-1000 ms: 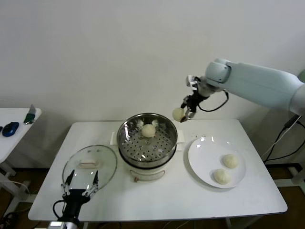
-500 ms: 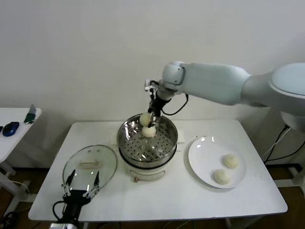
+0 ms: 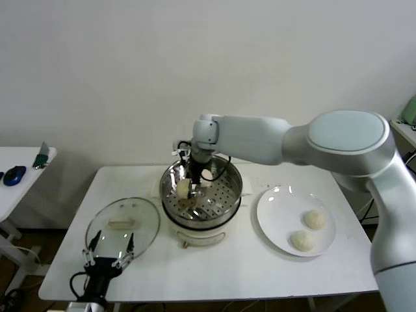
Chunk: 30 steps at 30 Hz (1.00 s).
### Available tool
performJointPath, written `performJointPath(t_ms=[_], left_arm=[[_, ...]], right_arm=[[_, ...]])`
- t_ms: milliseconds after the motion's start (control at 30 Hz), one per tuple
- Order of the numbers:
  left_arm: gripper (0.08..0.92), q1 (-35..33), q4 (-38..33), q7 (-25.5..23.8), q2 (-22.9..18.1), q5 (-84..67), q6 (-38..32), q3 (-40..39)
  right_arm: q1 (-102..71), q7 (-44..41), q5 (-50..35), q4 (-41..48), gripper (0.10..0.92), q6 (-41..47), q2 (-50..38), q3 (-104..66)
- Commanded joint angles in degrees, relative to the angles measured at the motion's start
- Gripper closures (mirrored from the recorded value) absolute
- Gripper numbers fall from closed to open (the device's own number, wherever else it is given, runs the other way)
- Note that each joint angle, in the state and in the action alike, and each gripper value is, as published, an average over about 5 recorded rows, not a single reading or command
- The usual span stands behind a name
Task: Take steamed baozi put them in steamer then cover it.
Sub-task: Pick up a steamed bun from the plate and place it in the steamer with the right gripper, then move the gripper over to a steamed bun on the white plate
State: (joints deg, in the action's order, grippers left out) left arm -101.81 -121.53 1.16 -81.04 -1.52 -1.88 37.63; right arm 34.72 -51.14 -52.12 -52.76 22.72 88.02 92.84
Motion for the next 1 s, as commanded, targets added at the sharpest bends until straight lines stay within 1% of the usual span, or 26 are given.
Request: performJointPath(t_ms=[33,167,333,400,567,767,833,1000], left_arm=[[0.177,0.9,0.3,0.0,0.1,0.4,0.4,0.0],[0.177,1.3,0.4,0.0,0.1,0.5,0.7,-0.1],[0.177,1.6,0.4,0.0,0.1,0.5,0.9,-0.1],[0.177,1.7,0.4,0.1,0.1,0.5,0.9,-0.2],[0.177,1.5,0.3,0.1,0.0,0.6,1.0,-0.3],[0.177,1.3,0.3,0.2,-0.1,0.6,1.0,-0.2],[0.177,1.2,0.3,0.2,-0.1,1.0,1.1,-0.1],[0.177,1.0,0.2,0.1,0.1,1.5,1.4,0.1]], right_arm=[[-3.4,0.2,1.6,3.1,0.337,-0.3,3.1,0.0],[-3.1,-0.2,1.6,2.6,0.314,-0.2,2.6,-0.2],[-0.8,-1.4,1.9,0.6,0.222,-0.1,0.2,-0.5],[0.7,-1.8,1.9,-0.7,0.208,-0.2,-1.6,-0.9],[6.3,-4.3,1.5,-5.5,0.203,-1.1,-7.2,-1.3],[13.4,-7.4,2.7,-14.0,0.202,-3.2,-17.5,0.4],[14.6,-8.2,5.7,-17.3,0.203,-3.7,-23.0,0.2],[14.5,-9.9,16.3,-23.9,0.203,-5.0,-35.3,-0.3]])
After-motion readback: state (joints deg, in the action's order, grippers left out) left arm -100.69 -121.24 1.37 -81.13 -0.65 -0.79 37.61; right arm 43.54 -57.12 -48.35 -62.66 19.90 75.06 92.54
